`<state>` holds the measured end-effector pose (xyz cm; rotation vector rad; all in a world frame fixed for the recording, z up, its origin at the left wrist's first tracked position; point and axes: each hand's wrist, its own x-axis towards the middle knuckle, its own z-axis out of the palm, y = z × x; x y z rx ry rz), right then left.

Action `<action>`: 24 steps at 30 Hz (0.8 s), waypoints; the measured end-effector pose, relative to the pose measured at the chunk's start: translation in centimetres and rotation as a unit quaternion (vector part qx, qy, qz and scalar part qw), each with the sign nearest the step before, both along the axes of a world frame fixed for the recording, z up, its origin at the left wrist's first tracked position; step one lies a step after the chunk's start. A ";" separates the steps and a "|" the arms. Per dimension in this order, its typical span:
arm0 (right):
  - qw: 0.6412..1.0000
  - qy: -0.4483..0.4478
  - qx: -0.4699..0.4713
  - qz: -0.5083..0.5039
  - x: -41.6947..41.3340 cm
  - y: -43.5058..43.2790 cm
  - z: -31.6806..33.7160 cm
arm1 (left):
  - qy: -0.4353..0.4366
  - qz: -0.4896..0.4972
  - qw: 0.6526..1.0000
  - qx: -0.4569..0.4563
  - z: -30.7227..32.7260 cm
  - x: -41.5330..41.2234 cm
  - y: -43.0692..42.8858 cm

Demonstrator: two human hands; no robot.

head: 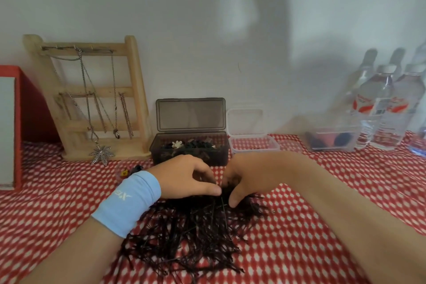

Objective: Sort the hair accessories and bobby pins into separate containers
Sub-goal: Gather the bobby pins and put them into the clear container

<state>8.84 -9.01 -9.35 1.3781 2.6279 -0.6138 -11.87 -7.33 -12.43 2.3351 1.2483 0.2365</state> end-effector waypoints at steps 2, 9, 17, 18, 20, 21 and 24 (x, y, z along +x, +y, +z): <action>1.000 0.006 -0.012 -0.003 0.3 0.1 0.1 | -0.017 -0.002 1.000 -0.007 0.2 -0.1 -0.1; 0.996 0.082 -0.025 -0.036 1.1 0.2 0.5 | -0.125 -0.008 0.992 -0.015 1.6 -0.5 -0.1; 0.992 0.105 -0.019 -0.064 1.1 0.2 0.6 | -0.138 0.030 0.988 -0.069 1.6 -0.8 0.3; 0.991 0.107 -0.021 -0.075 1.2 0.2 0.6 | -0.125 0.028 0.989 -0.071 1.6 -0.9 0.3; 0.989 0.113 -0.036 -0.085 1.3 0.0 0.8 | -0.136 0.026 0.989 -0.060 1.8 -0.7 -0.1; 0.990 0.110 -0.038 -0.083 1.3 0.0 0.8 | -0.154 0.029 0.986 -0.057 1.9 -0.6 -0.2; 0.993 0.089 -0.039 -0.066 0.7 -0.3 0.5 | -0.164 0.031 0.984 -0.054 2.3 -0.1 -0.7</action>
